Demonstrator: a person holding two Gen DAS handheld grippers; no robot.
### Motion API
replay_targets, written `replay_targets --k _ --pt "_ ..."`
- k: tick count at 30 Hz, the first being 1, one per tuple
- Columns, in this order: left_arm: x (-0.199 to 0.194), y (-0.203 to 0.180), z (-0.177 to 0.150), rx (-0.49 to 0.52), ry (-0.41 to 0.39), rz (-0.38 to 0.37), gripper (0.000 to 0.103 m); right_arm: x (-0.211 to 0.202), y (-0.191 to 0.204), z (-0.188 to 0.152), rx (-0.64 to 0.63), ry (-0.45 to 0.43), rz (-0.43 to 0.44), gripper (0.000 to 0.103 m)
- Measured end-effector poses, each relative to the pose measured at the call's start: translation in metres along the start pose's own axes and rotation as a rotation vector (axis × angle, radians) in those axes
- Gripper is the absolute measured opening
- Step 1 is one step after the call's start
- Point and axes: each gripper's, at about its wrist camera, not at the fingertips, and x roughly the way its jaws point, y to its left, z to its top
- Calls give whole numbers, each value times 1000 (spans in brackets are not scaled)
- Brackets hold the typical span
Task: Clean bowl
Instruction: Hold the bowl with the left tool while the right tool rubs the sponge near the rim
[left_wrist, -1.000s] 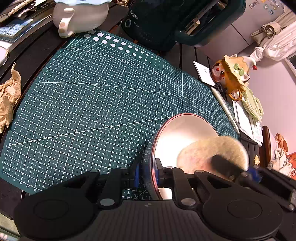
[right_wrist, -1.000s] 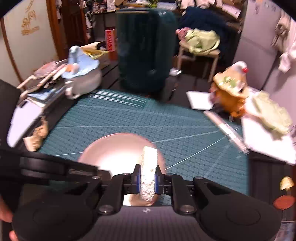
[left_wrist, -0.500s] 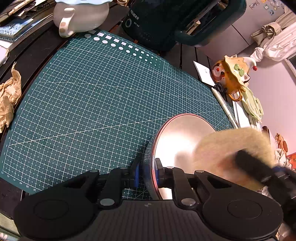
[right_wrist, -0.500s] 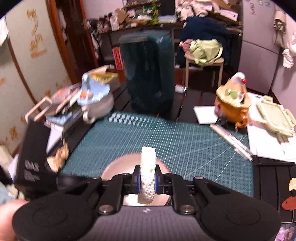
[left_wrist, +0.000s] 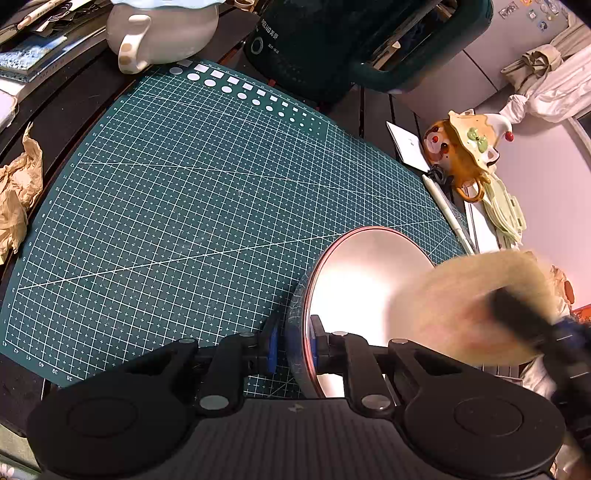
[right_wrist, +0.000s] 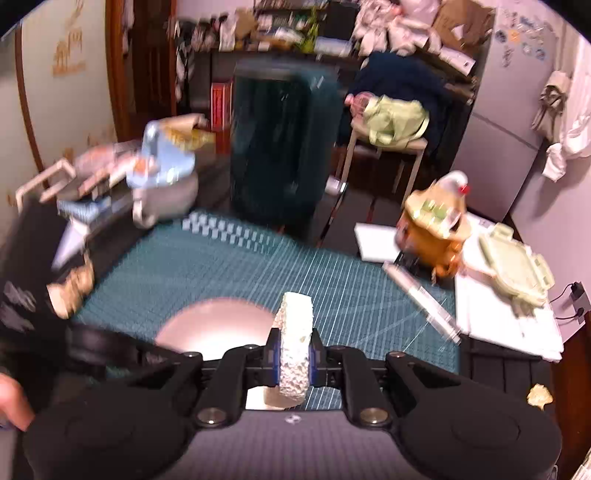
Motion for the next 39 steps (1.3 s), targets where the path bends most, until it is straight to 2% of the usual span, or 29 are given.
replay_targets --k 1,4,7,11,14,16,17,19,25,27,29,32,35,39 --pt "0 1 -1 0 0 0 14 -3 -3 2 16 -10 13 13" --pt "3 3 0 1 -1 1 14 1 -6 2 73 21 129 13" --pt "3 2 0 0 0 1 14 20 5 -5 55 84 159 13" --pt "1 4 0 0 0 0 14 48 17 -17 24 175 139 13" --pt "3 4 1 1 1 0 14 50 21 -19 0 172 103 13" --pt "0 2 -1 1 0 0 14 47 20 -18 -22 158 47 13" --pt "1 2 -1 1 0 0 14 43 20 -17 -44 138 0 13" --pt "2 1 0 1 1 1 14 32 15 -14 -49 107 -16 13" --pt "-4 -4 -2 4 -1 4 14 4 -3 2 35 17 37 13" --pt "-5 -5 -2 5 -2 4 14 5 -4 2 58 22 74 13" --pt "-4 -4 -1 5 -1 5 14 21 0 -3 71 81 127 13" --pt "-2 -2 1 3 0 3 14 45 11 -15 51 162 150 13" --pt "-2 -2 1 -3 2 0 14 52 17 -20 26 176 141 13" --pt "-2 -3 1 1 2 1 14 48 15 -19 4 161 61 13"
